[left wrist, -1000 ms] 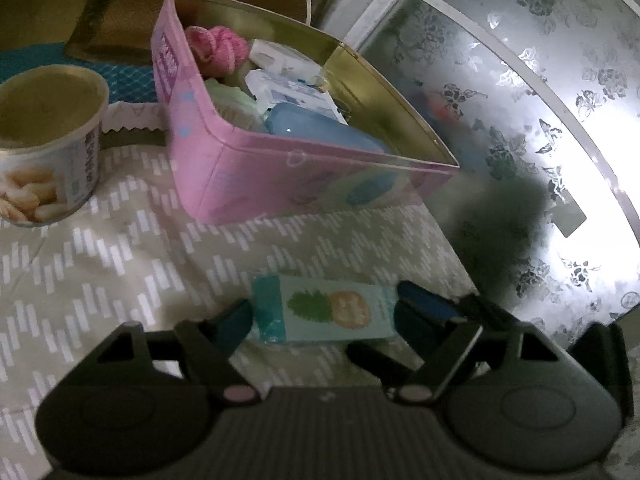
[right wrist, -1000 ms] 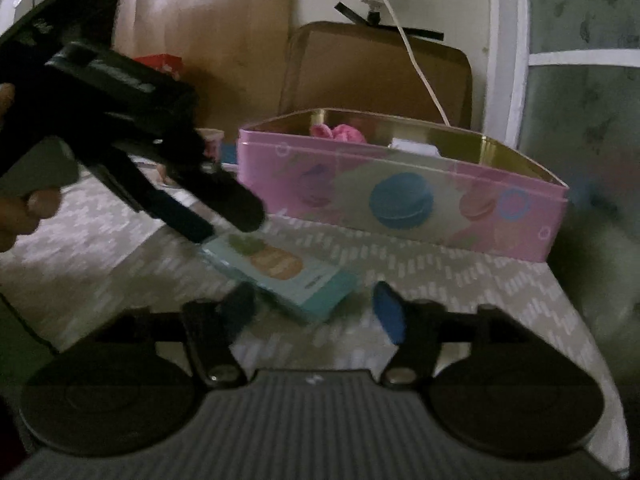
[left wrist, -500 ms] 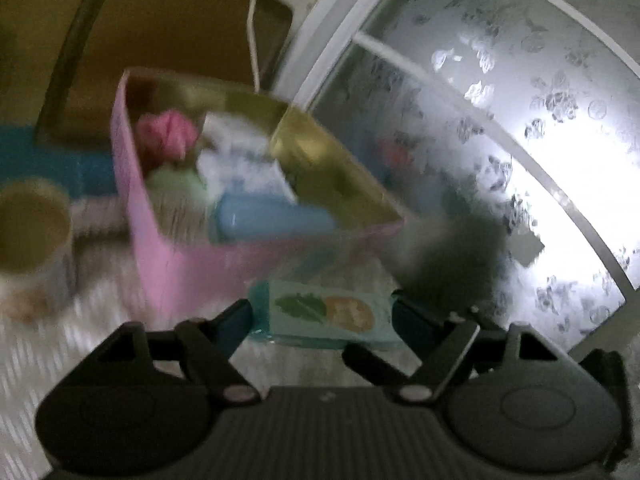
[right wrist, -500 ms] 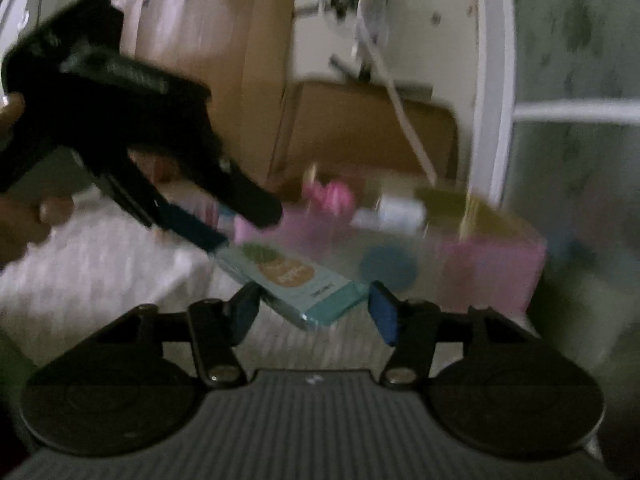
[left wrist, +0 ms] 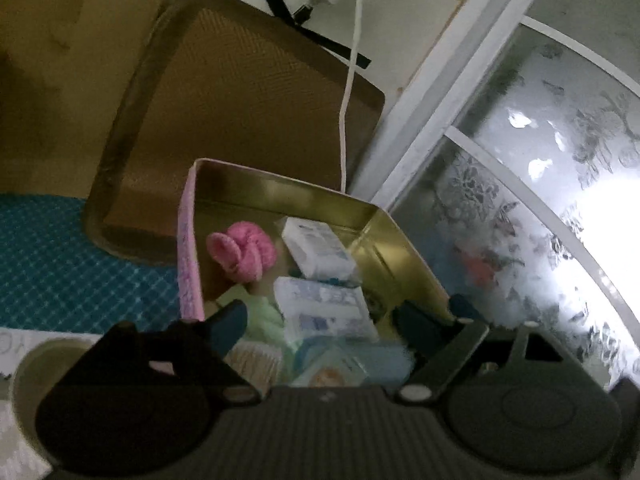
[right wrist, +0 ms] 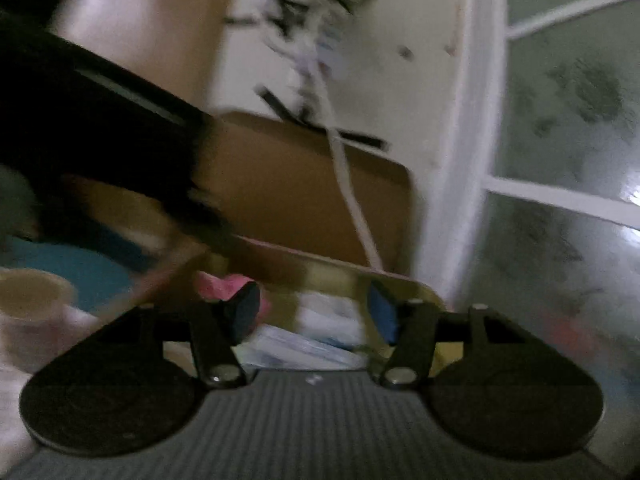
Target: Organize soft objects
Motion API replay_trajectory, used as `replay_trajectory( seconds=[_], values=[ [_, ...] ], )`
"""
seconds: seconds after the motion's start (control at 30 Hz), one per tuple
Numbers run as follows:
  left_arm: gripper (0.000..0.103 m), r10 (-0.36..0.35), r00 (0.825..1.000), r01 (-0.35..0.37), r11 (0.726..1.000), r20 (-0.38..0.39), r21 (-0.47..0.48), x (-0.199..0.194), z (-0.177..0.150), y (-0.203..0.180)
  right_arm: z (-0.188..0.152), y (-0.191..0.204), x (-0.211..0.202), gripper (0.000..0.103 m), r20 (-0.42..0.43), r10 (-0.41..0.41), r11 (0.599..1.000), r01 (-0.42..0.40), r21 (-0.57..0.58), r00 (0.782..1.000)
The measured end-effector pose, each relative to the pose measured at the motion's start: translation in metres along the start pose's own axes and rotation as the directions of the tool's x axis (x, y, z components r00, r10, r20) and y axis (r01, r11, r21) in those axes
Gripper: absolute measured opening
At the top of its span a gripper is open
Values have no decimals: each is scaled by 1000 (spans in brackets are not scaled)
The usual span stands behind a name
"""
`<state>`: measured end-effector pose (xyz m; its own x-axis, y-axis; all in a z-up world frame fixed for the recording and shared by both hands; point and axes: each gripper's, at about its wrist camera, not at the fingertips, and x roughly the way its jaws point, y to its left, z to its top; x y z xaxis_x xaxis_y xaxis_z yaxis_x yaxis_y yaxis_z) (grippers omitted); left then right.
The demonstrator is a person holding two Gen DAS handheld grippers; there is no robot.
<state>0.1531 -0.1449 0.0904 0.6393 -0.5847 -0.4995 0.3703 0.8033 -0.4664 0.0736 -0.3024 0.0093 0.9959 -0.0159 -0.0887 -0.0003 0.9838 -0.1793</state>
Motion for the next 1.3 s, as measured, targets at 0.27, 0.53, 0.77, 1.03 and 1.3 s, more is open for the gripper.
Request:
replay_trajectory(
  seconds=[0.27,0.53,0.77,1.03,1.3],
  values=[
    [87,65,998,-63,983,-7,172,-26,-41,-18,-28,-44,-55,62,-2,-1,947,2,321,1000],
    [96,117,992,-125,950,42,285,-63,-70,-45,-52,-35,-112,69,-36,48,884,-26,467,998],
    [103,200,975,-221,922,98,318,-101,-90,-41,-42,-24,-134,86,-70,75,843,-26,538,995],
    [103,298,949,-314,903,100,292,-130,-108,-25,-25,1,-152,96,-66,121,824,-64,562,990],
    [103,353,928,-372,879,115,297,-147,-132,-16,-21,26,-176,97,-56,136,837,-84,541,989]
  ],
)
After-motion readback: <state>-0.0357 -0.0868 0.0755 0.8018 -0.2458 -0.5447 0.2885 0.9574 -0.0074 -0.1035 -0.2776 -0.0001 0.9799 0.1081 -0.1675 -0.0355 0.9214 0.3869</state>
